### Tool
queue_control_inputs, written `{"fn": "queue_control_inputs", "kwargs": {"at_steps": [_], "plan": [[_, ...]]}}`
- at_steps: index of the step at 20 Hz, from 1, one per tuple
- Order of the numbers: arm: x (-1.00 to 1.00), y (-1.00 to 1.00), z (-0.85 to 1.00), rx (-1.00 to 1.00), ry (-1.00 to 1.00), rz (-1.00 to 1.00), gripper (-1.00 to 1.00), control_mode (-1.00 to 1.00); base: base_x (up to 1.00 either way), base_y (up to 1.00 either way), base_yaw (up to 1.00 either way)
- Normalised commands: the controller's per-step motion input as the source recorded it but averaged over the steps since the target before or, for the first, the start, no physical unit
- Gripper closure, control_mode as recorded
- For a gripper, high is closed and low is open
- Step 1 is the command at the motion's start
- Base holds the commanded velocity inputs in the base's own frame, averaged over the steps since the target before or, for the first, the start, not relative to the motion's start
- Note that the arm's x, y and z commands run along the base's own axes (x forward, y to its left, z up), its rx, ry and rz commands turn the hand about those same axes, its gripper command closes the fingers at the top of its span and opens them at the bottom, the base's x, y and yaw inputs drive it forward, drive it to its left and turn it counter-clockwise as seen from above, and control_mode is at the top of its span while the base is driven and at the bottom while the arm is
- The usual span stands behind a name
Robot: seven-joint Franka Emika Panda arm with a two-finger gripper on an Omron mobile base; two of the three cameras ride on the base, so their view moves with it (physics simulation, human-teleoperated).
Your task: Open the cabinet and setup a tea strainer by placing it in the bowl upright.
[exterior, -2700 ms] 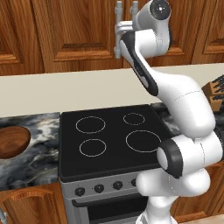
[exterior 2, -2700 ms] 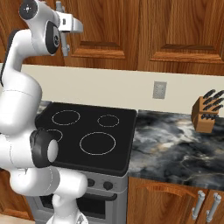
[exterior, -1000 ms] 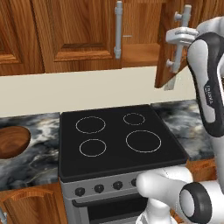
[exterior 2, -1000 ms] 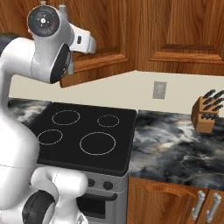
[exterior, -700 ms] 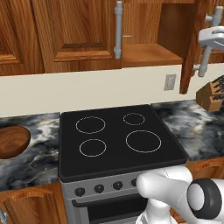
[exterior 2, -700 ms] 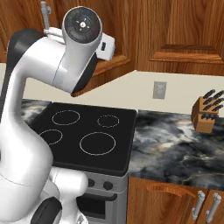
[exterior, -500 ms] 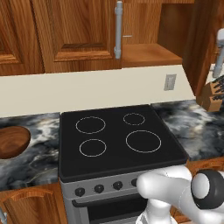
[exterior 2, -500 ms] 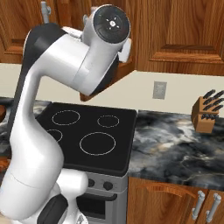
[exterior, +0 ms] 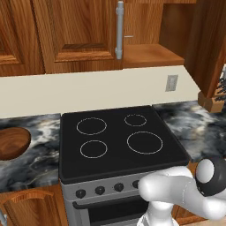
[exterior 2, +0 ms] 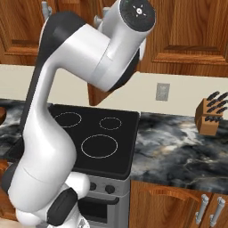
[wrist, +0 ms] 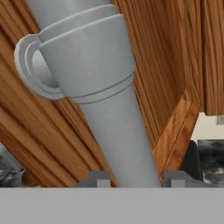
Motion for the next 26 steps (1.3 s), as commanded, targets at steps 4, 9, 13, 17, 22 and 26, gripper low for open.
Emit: {"fn": "queue_control_inputs", "kwargs": {"at_steps": [4,9,13,17,22,26], "plan": [[-0.45,0.01,0.00,0.00,0.00,0.00,-1.00,-1.00,0.00,0.00,0.00],[-0.48,0.00,0.00,0.00,0.00,0.00,-1.00,-1.00,0.00,0.00,0.00],[-0.39,-0.05,0.00,-0.01,0.00,-0.02,-1.00,-1.00,0.00,0.00,0.00],[-0.49,0.00,0.07,-0.10,0.00,-0.07,-1.00,-1.00,0.00,0.00,0.00],[-0.63,0.24,0.28,-0.34,0.00,-0.15,-1.00,-1.00,0.00,0.00,0.00],[-0.69,0.34,0.15,-0.43,0.02,-0.21,-1.00,-1.00,0.00,0.00,0.00]]}}
